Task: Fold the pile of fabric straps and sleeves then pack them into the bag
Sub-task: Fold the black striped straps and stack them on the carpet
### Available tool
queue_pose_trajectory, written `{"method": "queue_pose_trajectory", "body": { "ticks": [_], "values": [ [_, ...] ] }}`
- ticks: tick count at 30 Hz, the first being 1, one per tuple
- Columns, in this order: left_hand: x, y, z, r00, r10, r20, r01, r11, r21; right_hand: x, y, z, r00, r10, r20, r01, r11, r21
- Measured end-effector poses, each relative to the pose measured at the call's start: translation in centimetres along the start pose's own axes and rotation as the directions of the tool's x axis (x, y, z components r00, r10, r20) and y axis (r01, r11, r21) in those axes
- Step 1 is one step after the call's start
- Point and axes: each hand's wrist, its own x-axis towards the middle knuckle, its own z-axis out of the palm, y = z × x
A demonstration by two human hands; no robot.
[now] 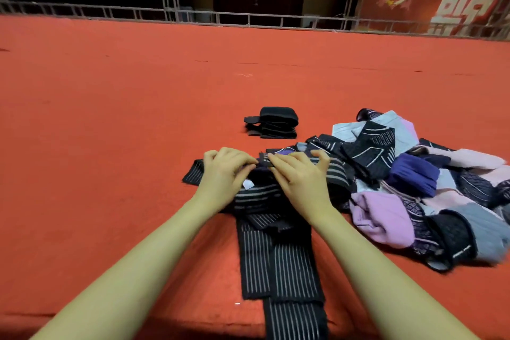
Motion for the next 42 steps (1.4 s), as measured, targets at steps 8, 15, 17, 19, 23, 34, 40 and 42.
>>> {"method": "queue_pose_trajectory", "body": {
  "ticks": [8,15,17,19,23,34,40,42],
  "values": [
    [-3.8,-3.7,-1.5,0.997,0.050,0.065,-0.061,0.983,0.172,-1.2,-3.4,1.8,0.942,-0.091,0.322,0.091,0.996,0.016],
    [-8.1,-4.5,-0.1,0.970,-0.043,0.241,-0.060,0.913,0.404,-1.9,-4.3,1.7,0.610,-0.157,0.777,0.180,0.982,0.058],
    [-8.1,-4.1,0.0,0.959,-0.115,0.258,0.002,0.916,0.401,-2.1,-4.4,1.2,0.770,-0.129,0.625,0.172,0.985,-0.008],
    [-7.5,-3.4,-0.1,0.951,-0.112,0.288,0.000,0.932,0.363,-2.5,-3.5,0.7,0.911,-0.006,0.413,0.053,0.993,-0.104],
    [-5.9,-1.9,0.0,0.928,-0.108,0.358,-0.048,0.915,0.400,-2.8,-1.2,-0.7,0.924,0.310,0.226,-0.251,0.934,-0.255],
    [-5.8,0.8,0.9,0.670,-0.401,0.625,0.179,0.904,0.387,-6.5,1.4,-1.3,0.593,0.737,0.323,-0.628,0.675,-0.387],
    [-5.6,1.1,1.2,0.636,-0.433,0.639,0.194,0.891,0.410,-5.1,1.6,-1.9,0.629,0.710,0.318,-0.651,0.704,-0.285],
    [-5.6,1.0,1.2,0.633,-0.433,0.642,0.192,0.891,0.412,-4.2,1.4,-2.1,0.668,0.667,0.330,-0.602,0.745,-0.286]
  ]
}}
